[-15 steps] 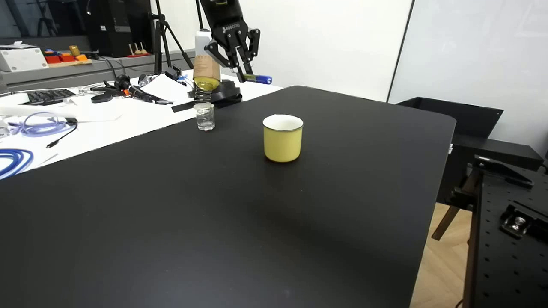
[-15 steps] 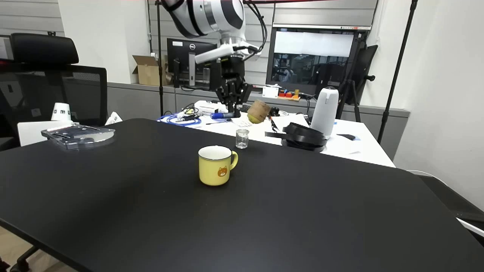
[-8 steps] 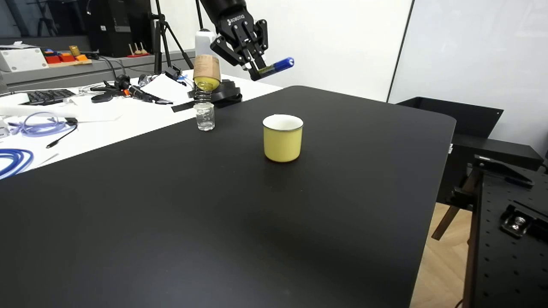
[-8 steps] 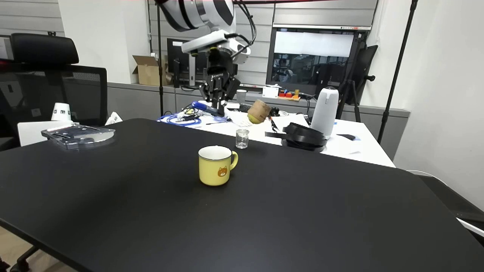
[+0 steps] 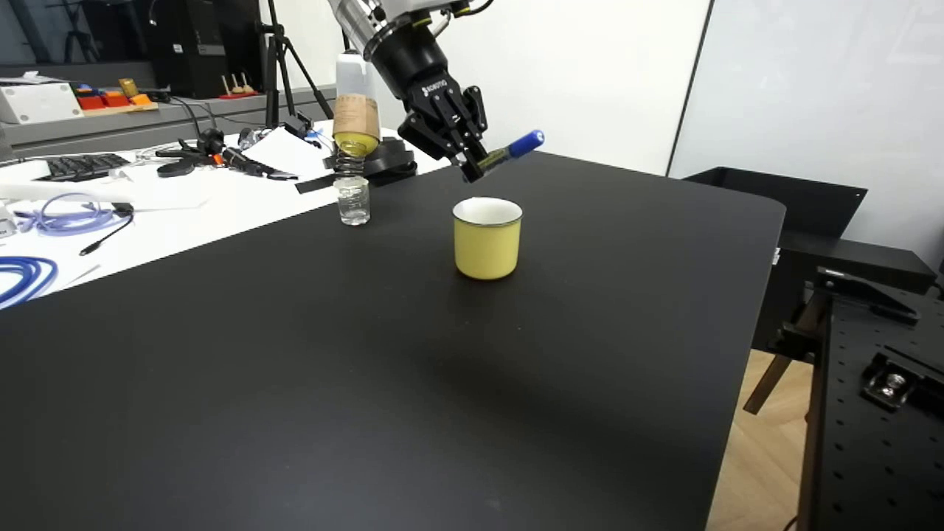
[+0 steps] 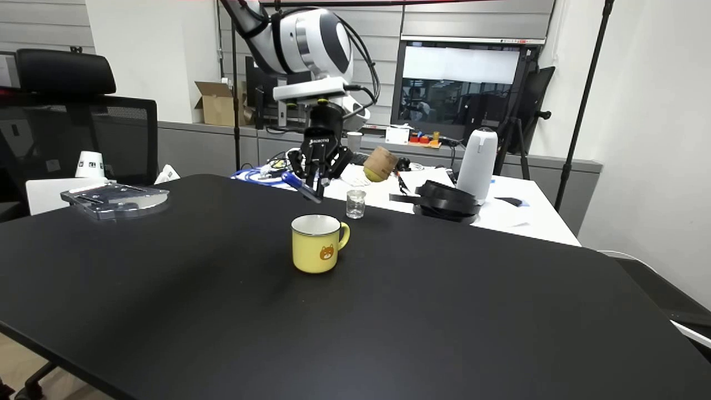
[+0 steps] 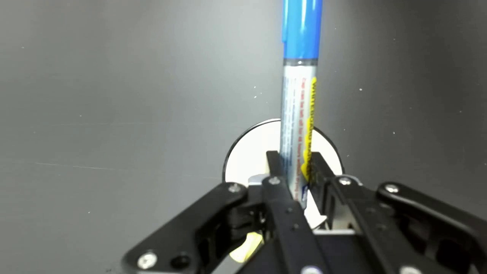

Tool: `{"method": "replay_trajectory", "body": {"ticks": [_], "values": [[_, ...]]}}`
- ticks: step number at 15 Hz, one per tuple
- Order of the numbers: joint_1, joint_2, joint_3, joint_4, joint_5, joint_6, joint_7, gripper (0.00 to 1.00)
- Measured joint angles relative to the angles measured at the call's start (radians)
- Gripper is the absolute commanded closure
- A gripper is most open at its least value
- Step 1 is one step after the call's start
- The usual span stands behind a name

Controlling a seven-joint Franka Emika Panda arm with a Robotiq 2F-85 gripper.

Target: Put the marker in the mug, put it back on the table, and then put it in the mug again

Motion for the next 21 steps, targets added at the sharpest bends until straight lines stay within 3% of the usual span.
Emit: {"method": "replay_trajectory", "body": {"ticks": [11,18,19,21], "values": [[-0.031,0.106,0.017,0.02,0.003,-0.039,-0.102,0.95],[-0.034,0.108,0.03,0.038,0.009,0.01,-0.12,0.95],[-0.034,0.108,0.03,0.039,0.01,0.015,-0.121,0.53],[-0.037,0.109,0.03,0.04,0.017,0.023,-0.121,0.46]]}}
